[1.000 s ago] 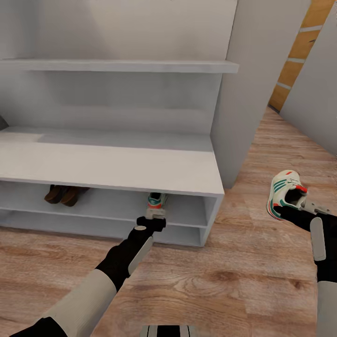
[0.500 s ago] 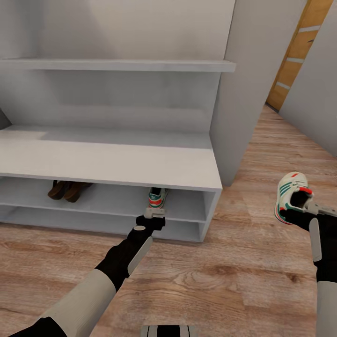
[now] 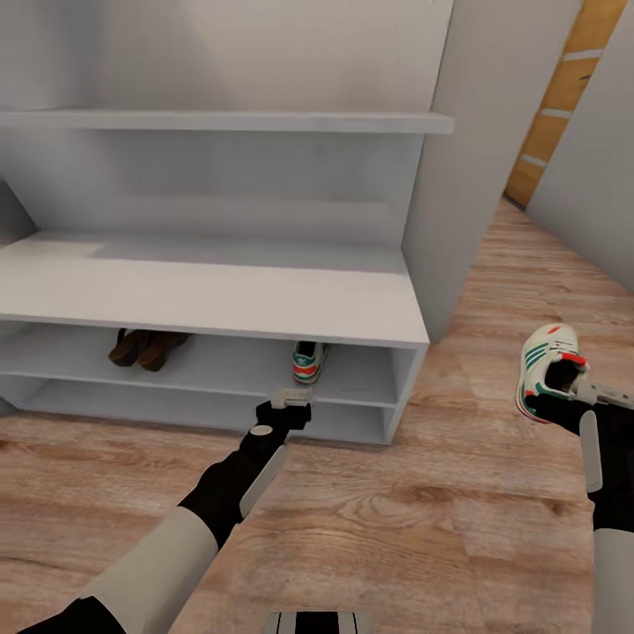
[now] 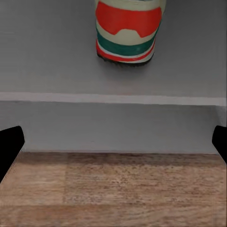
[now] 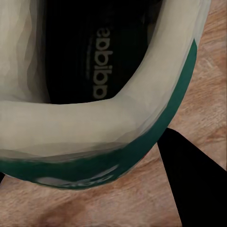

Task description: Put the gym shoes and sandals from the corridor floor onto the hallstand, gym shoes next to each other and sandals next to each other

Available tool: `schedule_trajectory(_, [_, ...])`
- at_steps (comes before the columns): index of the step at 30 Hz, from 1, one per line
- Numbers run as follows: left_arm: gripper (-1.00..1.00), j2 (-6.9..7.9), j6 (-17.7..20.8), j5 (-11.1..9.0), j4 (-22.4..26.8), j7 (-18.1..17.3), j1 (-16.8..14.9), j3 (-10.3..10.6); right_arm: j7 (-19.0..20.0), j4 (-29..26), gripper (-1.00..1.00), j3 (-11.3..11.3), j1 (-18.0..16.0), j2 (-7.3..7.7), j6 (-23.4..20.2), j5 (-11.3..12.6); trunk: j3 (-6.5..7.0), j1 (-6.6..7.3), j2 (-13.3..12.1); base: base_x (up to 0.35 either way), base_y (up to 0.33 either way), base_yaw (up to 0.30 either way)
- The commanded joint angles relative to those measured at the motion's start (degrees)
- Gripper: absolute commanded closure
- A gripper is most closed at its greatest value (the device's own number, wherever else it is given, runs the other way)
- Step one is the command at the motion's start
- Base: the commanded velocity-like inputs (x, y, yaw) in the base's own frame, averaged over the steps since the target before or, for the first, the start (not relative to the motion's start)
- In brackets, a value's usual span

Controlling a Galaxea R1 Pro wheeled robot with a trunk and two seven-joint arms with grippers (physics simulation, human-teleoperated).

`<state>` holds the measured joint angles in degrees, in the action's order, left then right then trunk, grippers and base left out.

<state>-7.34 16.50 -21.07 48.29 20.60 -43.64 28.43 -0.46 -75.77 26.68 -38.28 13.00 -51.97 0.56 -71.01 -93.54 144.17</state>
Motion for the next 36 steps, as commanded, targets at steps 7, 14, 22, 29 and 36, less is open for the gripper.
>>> schedule_trajectory(7, [-1.00,0.04,0.12,-0.55,0.11,0.49,-0.04,0.23,-0.07,-0.08,1.00,0.04,-0.04,0.01,-0.32,0.06,-0.05,0.03,0.02,-0.193,0.260,0.000])
schedule_trajectory(14, [-1.00,0.04,0.18,-0.55,0.14,0.49,-0.04,0.23,-0.07,-0.08,1.00,0.02,-0.04,0.01,-0.32,0.06,-0.05,0.03,0.02,-0.135,0.288,0.000])
schedule_trajectory(22, [-1.00,0.04,0.20,-0.55,0.14,0.49,-0.04,0.23,-0.07,-0.08,1.00,0.04,-0.04,0.01,-0.31,0.06,-0.05,0.03,0.02,-0.099,0.300,0.000])
schedule_trajectory(29, [-1.00,0.04,0.20,-0.55,0.14,0.49,-0.04,0.23,-0.07,-0.08,1.00,0.04,-0.04,0.01,-0.31,0.06,-0.05,0.03,0.02,-0.084,0.302,0.000])
schedule_trajectory(36, [-1.00,0.04,0.22,-0.55,0.14,0.57,-0.04,0.23,-0.07,-0.08,1.00,0.04,-0.04,0.01,-0.30,0.06,-0.05,0.03,0.02,-0.095,0.216,0.000])
